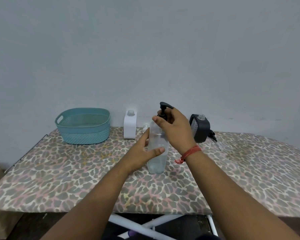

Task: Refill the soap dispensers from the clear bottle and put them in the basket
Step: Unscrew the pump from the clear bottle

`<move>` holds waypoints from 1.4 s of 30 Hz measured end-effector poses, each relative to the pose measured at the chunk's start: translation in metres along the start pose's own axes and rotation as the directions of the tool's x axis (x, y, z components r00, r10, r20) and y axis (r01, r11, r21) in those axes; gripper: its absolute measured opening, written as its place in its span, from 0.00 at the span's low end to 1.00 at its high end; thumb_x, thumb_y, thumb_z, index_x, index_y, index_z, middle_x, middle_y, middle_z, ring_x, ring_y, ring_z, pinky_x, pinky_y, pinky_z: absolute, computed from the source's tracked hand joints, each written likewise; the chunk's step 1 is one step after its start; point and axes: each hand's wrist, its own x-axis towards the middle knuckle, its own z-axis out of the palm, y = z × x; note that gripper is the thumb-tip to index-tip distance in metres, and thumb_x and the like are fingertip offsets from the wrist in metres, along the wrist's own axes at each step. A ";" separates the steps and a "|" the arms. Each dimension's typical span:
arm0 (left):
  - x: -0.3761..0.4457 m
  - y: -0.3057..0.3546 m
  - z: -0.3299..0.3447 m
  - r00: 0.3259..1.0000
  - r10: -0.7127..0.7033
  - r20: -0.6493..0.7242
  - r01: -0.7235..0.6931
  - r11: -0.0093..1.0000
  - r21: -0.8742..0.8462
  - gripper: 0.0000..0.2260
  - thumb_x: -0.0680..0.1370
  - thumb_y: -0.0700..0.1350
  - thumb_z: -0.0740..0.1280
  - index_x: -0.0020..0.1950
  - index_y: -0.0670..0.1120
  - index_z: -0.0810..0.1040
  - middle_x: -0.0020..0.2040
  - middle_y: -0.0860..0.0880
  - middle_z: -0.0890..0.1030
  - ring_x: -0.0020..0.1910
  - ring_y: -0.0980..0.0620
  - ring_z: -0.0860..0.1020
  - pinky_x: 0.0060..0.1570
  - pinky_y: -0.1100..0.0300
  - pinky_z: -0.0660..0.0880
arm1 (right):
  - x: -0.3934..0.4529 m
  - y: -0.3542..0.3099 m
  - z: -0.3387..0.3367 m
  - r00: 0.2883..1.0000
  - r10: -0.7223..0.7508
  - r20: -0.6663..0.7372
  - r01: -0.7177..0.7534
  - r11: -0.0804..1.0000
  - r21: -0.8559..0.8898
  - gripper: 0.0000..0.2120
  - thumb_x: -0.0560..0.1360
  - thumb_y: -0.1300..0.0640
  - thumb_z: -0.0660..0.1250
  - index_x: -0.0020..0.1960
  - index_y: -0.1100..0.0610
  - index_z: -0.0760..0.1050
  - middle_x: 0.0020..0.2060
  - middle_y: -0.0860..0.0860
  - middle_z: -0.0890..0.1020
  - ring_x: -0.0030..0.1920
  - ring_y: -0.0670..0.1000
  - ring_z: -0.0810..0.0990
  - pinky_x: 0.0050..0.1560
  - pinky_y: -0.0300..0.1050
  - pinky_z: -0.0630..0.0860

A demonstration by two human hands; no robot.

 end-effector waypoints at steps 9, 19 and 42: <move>0.002 0.001 -0.001 1.000 -0.011 -0.024 0.011 0.999 0.039 0.30 0.70 0.67 0.75 0.62 0.85 0.61 0.59 0.79 0.75 0.58 0.79 0.72 0.46 0.81 0.71 | 0.014 -0.003 -0.016 0.980 -0.043 0.196 0.053 0.998 -0.044 0.05 0.76 0.55 0.73 0.51 0.55 0.81 0.44 0.46 0.85 0.47 0.41 0.83 0.51 0.35 0.78; 0.001 0.001 0.000 0.999 -0.035 -0.029 0.036 0.999 0.027 0.28 0.72 0.64 0.75 0.60 0.86 0.62 0.57 0.81 0.75 0.57 0.80 0.72 0.47 0.81 0.71 | 0.028 -0.006 -0.031 0.890 -0.006 0.455 -0.055 0.991 0.120 0.15 0.79 0.59 0.68 0.65 0.55 0.73 0.61 0.54 0.82 0.64 0.48 0.80 0.66 0.47 0.76; -0.002 -0.002 0.000 0.999 -0.036 -0.033 0.037 0.999 0.016 0.30 0.71 0.66 0.75 0.67 0.80 0.64 0.61 0.75 0.77 0.61 0.74 0.74 0.50 0.73 0.75 | 0.013 -0.007 -0.021 0.984 -0.053 0.170 0.076 0.988 -0.133 0.26 0.71 0.54 0.78 0.61 0.48 0.67 0.45 0.44 0.80 0.50 0.45 0.82 0.56 0.43 0.79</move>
